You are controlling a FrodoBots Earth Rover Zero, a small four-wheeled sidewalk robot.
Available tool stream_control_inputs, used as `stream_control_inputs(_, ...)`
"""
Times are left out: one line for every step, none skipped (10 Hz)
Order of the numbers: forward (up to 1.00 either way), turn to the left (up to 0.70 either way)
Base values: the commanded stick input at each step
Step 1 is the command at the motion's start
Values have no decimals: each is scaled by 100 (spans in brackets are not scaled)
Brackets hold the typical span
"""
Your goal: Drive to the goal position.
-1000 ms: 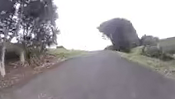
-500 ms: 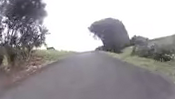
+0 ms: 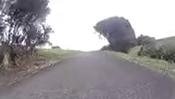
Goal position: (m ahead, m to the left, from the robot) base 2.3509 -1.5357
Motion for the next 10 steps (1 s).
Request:
stream_control_inputs(100,14)
stream_control_inputs(100,14)
stream_control_inputs(100,13)
stream_control_inputs(100,12)
stream_control_inputs(100,12)
stream_control_inputs(100,12)
stream_control_inputs(100,12)
stream_control_inputs(100,-11)
stream_control_inputs(100,-40)
stream_control_inputs(100,-40)
